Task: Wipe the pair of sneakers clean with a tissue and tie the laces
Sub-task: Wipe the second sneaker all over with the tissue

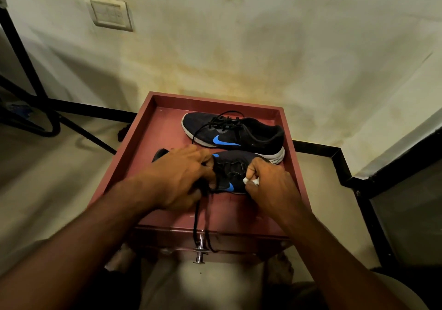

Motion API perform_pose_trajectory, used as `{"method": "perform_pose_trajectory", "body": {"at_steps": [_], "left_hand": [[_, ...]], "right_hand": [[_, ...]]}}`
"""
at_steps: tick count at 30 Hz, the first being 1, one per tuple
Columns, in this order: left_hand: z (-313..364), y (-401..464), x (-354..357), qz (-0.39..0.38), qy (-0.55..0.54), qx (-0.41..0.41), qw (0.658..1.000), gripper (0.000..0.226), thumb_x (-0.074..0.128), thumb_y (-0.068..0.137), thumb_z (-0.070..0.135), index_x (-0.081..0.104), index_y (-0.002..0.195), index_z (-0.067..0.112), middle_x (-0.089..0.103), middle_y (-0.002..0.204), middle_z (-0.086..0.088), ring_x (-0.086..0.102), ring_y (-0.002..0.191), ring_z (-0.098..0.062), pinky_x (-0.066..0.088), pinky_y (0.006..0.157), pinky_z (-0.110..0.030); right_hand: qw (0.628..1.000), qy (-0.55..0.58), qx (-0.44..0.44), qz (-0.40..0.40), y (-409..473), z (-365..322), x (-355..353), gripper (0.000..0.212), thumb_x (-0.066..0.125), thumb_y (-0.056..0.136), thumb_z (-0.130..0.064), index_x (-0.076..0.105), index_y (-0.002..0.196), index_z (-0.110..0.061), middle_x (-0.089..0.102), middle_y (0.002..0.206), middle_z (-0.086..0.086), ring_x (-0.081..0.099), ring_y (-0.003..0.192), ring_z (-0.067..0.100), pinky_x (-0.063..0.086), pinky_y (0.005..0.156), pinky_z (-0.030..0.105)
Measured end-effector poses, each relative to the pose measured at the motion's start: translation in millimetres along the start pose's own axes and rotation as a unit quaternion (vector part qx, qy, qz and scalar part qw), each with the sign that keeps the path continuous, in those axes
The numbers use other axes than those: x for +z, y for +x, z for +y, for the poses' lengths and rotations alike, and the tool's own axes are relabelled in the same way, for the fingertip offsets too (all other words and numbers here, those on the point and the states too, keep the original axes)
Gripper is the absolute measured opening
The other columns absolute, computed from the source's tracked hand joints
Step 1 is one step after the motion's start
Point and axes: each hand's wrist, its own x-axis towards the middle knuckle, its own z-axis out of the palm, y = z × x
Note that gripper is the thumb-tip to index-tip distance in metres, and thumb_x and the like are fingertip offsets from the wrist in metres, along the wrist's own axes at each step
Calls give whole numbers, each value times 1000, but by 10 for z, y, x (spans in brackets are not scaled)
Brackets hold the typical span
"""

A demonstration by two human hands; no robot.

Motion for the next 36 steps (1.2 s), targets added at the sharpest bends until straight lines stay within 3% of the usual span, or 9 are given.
{"method": "perform_pose_trajectory", "body": {"at_steps": [4,12,16,19,25,28,31,33,36], "left_hand": [[-26,-70,84,-49,144,-32,988,60,59,96,38,31,146,55,28,141,4,33,119,-19,31,102,-38],[-69,129,114,121,-16,29,992,9,64,91,36,64,99,41,47,105,14,48,102,-16,45,87,-40],[-186,141,-6,316,-362,-148,864,9,61,99,33,64,94,27,72,89,8,69,78,-11,57,72,-39],[-515,100,-99,355,-337,-326,809,32,57,101,44,66,90,16,72,74,0,67,62,-12,54,67,-35],[-777,45,85,209,-200,-413,863,47,69,87,51,57,113,13,67,96,-3,68,94,-31,55,83,-40],[-696,1,16,295,-137,-368,871,61,70,82,51,50,125,12,65,114,-10,64,103,-33,55,90,-49],[-483,-108,-95,333,-121,-224,908,30,63,91,54,60,96,24,65,83,6,62,74,-15,50,67,-35],[-342,-144,-101,198,-118,-150,961,47,49,90,74,59,81,29,60,69,9,60,65,-13,43,60,-30],[-292,-57,23,-19,91,-97,991,61,36,84,85,64,97,33,63,88,5,60,94,-18,42,93,-41]], "right_hand": [[1000,-1,8,-6,12,-18,13,22,68,84,-12,53,79,-27,63,79,-7,60,75,13,54,67,34],[1000,1,10,-6,3,-17,7,16,67,85,-12,57,81,-23,65,81,-6,59,75,13,40,58,22],[1000,5,14,-8,7,-20,6,11,67,87,-13,60,84,-21,66,83,-5,61,77,15,47,64,29],[1000,-1,14,-11,14,-25,11,13,65,84,-10,59,84,-21,66,82,-4,60,76,15,42,59,25],[1000,-15,8,-13,16,-33,8,12,66,83,-11,60,85,-22,66,83,-6,60,78,15,38,60,21],[1000,-16,10,-10,12,-35,6,10,66,84,-12,62,85,-22,67,84,-6,61,78,13,42,62,24],[1000,-3,4,14,-12,-9,23,9,67,84,-15,63,84,-22,67,82,-7,61,77,11,49,67,31],[1000,5,-1,30,-9,17,44,8,68,84,-16,64,84,-22,66,81,-8,60,76,9,49,67,30],[997,40,1,67,17,33,74,10,68,85,-15,64,85,-24,65,78,-8,61,74,6,49,63,25]]}}
